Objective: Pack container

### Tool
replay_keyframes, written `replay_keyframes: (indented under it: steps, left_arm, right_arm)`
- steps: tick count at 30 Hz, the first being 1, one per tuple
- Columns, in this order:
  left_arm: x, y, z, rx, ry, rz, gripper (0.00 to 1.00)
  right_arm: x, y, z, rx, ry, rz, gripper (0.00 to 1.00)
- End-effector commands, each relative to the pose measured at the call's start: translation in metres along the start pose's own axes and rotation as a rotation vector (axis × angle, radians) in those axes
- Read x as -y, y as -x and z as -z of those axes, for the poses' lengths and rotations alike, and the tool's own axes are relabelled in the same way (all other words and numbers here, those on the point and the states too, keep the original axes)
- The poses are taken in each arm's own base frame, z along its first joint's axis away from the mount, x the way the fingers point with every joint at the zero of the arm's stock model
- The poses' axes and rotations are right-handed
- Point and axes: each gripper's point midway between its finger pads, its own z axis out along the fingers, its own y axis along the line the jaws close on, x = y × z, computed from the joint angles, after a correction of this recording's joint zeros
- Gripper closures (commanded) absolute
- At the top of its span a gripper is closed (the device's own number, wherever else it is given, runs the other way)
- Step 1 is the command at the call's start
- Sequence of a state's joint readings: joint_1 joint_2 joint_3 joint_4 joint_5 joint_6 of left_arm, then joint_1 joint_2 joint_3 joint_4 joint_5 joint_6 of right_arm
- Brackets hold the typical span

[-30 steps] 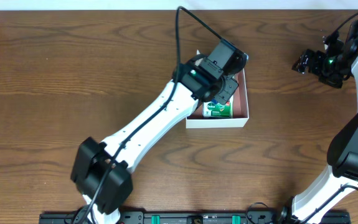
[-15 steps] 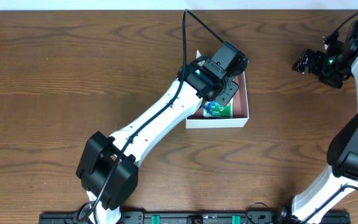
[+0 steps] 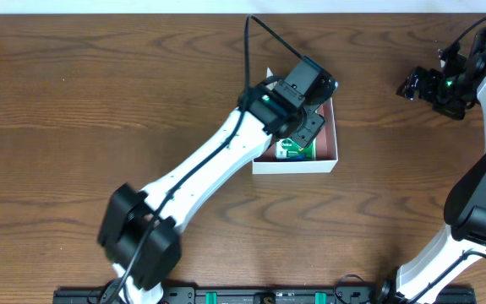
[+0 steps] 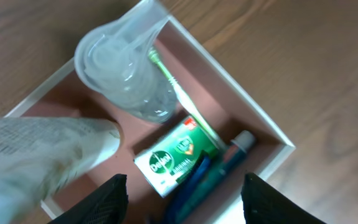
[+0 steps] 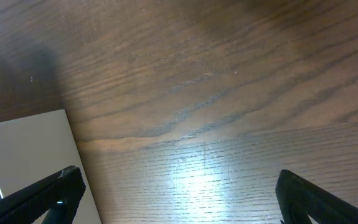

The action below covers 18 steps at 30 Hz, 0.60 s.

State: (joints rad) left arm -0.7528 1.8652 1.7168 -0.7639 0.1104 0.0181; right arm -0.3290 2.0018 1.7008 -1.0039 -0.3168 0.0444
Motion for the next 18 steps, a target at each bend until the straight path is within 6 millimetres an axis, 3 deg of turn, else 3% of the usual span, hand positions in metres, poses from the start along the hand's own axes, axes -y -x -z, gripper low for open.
replay_keyframes:
  steps: [1,5,9,13,15,17,18]
  left_arm:
    - [0.011,0.018,0.074,0.138,-0.044,0.011,0.35]
    - [0.001,0.007,0.141,0.200,0.026,0.017,0.24]
    - [-0.024,-0.024,0.203,0.225,0.178,0.091,0.14]
    - [-0.041,-0.058,0.250,0.251,0.272,0.204,0.09]
    - [-0.044,-0.077,0.268,0.253,0.283,0.234,0.07]
    - [-0.043,-0.092,0.282,0.254,0.282,0.243,0.00]
    - [-0.043,-0.099,0.288,0.256,0.280,0.249,0.02]
  right_arm:
    - [0.000,0.007,0.005,0.022,0.000,0.011,0.01]
    - [0.000,0.007,0.005,0.022,0.000,0.011,0.01]
    - [0.000,0.007,0.005,0.022,0.000,0.011,0.01]
    - [0.000,0.007,0.005,0.022,0.000,0.011,0.01]
    - [0.000,0.007,0.005,0.022,0.000,0.011,0.01]
    - [0.000,0.007,0.006,0.022,0.000,0.010,0.01]
    - [0.000,0.007,0.005,0.022,0.000,0.011,0.01]
